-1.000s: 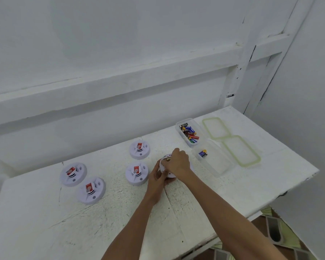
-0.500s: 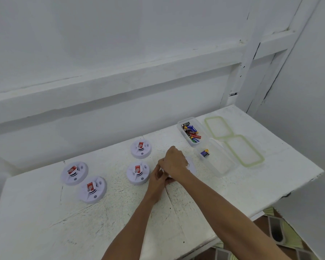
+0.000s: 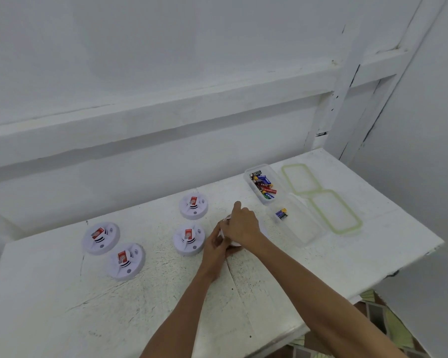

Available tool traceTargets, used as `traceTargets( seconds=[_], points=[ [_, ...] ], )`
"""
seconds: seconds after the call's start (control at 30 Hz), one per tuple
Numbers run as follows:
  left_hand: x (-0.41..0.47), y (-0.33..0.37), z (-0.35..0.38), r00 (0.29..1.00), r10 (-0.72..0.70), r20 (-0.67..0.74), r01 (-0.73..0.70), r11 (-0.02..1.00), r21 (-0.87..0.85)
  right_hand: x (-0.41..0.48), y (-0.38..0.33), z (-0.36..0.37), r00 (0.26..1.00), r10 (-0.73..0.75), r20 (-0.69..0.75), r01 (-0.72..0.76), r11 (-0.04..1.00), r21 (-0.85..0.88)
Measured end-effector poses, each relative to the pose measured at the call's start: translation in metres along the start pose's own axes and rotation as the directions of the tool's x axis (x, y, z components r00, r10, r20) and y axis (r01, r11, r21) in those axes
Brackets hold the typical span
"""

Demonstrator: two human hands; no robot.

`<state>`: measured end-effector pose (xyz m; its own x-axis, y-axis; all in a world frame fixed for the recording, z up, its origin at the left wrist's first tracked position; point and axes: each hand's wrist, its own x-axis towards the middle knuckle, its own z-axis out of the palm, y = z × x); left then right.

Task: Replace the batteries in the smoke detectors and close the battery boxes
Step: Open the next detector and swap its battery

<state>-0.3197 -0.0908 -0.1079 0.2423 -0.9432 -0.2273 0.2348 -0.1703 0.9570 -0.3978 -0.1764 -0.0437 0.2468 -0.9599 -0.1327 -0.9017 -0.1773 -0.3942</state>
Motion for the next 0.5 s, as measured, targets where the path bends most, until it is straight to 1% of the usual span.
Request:
traceTargets(
  seconds=[0.13, 0.3, 0.4, 0.5],
  points=[
    [0.0, 0.001, 0.0, 1.0, 0.006, 0.017, -0.005, 0.999, -0.035, -0.005, 0.014, -0.003, 1.0, -0.008, 0.016, 0.007, 0.999, 0.039],
    [0.002, -0.002, -0.001, 1.0, 0.001, 0.017, -0.001, 1.0, -0.018, -0.01, 0.035, -0.001, 1.0, 0.017, 0.023, -0.02, 0.987, 0.161],
    [0.002, -0.002, -0.001, 1.0, -0.025, 0.003, 0.025, 0.999, -0.031, -0.013, 0.038, 0.0, 0.999, 0.053, -0.013, -0.047, 0.956, 0.29],
    [0.003, -0.003, -0.001, 1.0, -0.022, 0.007, 0.022, 0.999, -0.033, -0.012, 0.037, -0.001, 0.993, 0.109, -0.042, -0.084, 0.917, 0.39]
  ],
)
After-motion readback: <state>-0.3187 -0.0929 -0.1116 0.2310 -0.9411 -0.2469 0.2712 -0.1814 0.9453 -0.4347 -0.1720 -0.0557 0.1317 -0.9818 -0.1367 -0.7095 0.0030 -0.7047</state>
